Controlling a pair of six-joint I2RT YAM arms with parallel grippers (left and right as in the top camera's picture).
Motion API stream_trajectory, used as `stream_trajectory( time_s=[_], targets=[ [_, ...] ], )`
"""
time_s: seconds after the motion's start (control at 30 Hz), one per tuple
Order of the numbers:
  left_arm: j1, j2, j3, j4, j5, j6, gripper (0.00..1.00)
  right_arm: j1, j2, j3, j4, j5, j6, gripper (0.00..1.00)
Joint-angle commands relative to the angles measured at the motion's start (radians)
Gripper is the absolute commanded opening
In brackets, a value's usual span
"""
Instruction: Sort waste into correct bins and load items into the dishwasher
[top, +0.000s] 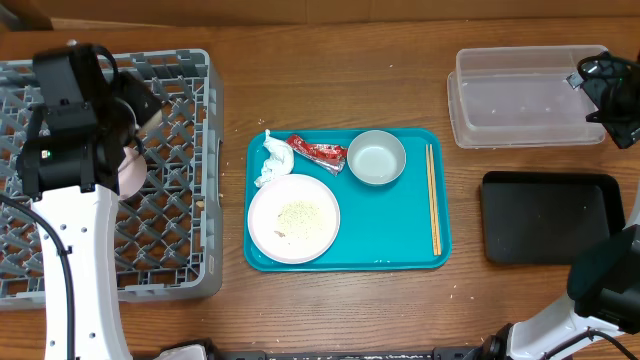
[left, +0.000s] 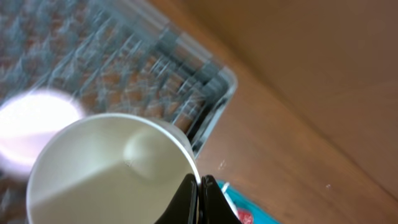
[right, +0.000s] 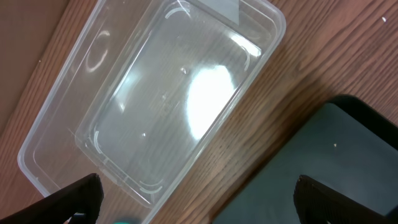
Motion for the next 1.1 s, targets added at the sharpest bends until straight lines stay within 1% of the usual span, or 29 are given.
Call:
stream_trajectory(
  time_s=[0.0,0.13,0.3,0.33,0.37,0.43,0.5,0.53,0.57,0.73,0.87,0.97,1.07],
  targets=[
    [0.005,0.023,0.02,0.12,0.121,0.2,0.04,-0.001,0.0,0.003,0.005,-0.001,0.006,1.0],
    [0.047,0.075,0.02,0.267,0.375,0.294,0.04,-0.001,0.0,0.003,0.006,-0.001,0.006,1.0],
    [0.165,0.205,0.02,0.4,0.666,0.296,0.04,-0.001,0.0,0.003,0.005,-0.001,0.006,1.0],
    [0.191,0.237,0.02,0.426,0.735,0.295,0.04,-0.001,0.0,0.003,0.006,-0.001,0.006,1.0],
    [0.24,0.296,0.02,0.472,0.856,0.295,0.04,-0.001,0.0,0.003,0.005,-0.001,0.006,1.0],
    [0.286,0.351,0.02,0.512,0.969,0.294,0.04,-0.001,0.0,0.003,0.005,-0.001,0.006,1.0],
    [0.33,0.41,0.02,0.556,1.088,0.271,0.04,-0.001,0.0,0.003,0.006,-0.001,0.006,1.0],
    [0.363,0.46,0.02,0.595,1.179,0.237,0.04,-0.001,0.0,0.003,0.006,-0.001,0.006,1.0],
    [0.378,0.485,0.02,0.614,1.221,0.221,0.04,-0.001,0.0,0.003,0.005,-0.001,0.006,1.0],
    [0.425,0.595,0.02,0.63,1.344,0.208,0.04,-0.001,0.0,0.003,0.005,-0.001,0.006,1.0],
    [0.436,0.676,0.02,0.636,1.368,0.176,0.04,-0.001,0.0,0.003,0.006,-0.001,0.006,1.0],
    [0.437,0.738,0.021,0.708,1.421,0.123,0.04,-0.001,0.0,0.003,0.005,-0.001,0.006,1.0],
    [0.437,0.789,0.021,0.829,1.485,0.027,0.05,-0.001,0.0,0.003,0.005,-0.001,0.006,1.0]
  ],
)
